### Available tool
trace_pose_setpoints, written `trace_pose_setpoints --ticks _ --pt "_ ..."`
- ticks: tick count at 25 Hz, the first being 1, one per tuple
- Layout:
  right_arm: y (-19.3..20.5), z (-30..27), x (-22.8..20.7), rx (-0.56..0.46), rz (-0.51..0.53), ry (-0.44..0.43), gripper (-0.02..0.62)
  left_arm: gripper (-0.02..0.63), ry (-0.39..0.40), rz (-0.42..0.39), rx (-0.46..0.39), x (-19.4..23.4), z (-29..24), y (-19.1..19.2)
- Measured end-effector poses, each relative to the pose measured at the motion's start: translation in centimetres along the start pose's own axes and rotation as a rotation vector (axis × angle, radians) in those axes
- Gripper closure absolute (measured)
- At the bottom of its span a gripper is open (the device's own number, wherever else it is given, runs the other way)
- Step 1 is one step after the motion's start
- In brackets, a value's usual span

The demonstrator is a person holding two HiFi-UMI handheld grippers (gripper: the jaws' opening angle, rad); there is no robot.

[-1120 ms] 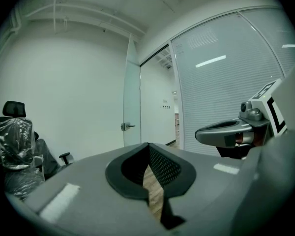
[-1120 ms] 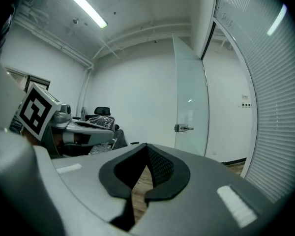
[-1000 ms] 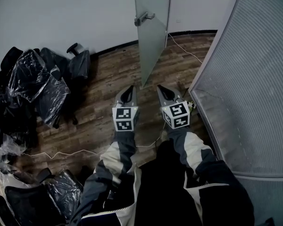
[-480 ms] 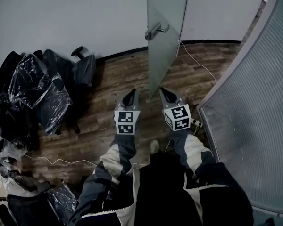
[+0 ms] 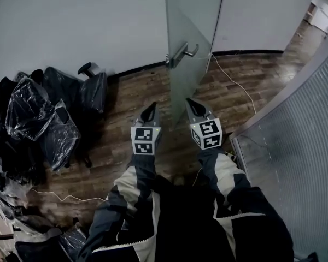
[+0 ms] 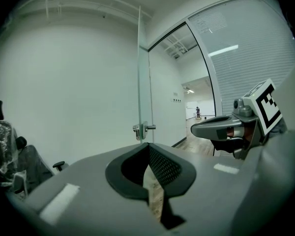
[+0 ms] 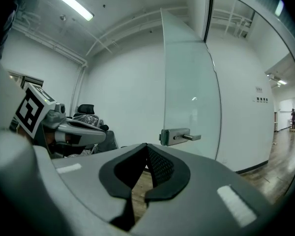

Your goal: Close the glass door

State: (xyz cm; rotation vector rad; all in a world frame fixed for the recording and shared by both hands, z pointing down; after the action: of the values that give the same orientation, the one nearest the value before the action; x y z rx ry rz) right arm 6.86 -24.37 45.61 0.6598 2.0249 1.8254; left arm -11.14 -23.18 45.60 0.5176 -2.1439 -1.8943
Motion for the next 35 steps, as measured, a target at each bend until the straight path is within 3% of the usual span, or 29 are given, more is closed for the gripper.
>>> trace_pose_setpoints --ticks 7,15,24,27,30,35 --pt "0.6 -5.8 -2.0 0.02 -0.007 0.052 0.589 0.603 0.064 0.011 0.003 3.9 -6.6 0.4" --pt "-0.7 -13.1 -2.8 0.018 -0.012 0.234 0.589 0.603 0.234 -0.014 -0.039 11.2 -13.9 -0.4" --pt "-2.3 -15.2 -3.3 0.014 -0.019 0.363 0.587 0.603 0.399 -0.032 -0.045 12.4 -18.2 -1.0" --pt "-3.8 -15.5 -3.8 0.001 -0.008 0.378 0.464 0.603 0.425 -0.03 -0.059 12.1 -19.0 -1.8" --pt "-5.3 -16.2 -4.1 -0.007 0.005 0.392 0.393 0.603 0.452 -0.037 -0.077 11.6 -19.4 -2.6" --pt "-7.6 -19.0 -4.3 -0.031 0.057 0.436 0.339 0.603 0.48 -0.052 -0.087 11.4 -19.8 -3.2"
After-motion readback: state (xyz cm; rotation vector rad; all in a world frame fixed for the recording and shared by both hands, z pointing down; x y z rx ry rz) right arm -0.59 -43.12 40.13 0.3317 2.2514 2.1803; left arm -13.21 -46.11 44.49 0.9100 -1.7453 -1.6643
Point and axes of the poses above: the fingertips, and each gripper's own axes: z backward along the fingers, x to its left, y out of its underside, the point moved 7 cm from there along z, backward along the fingers, and after that the axes turned 2 degrees about -x, right-handed, at the moved point
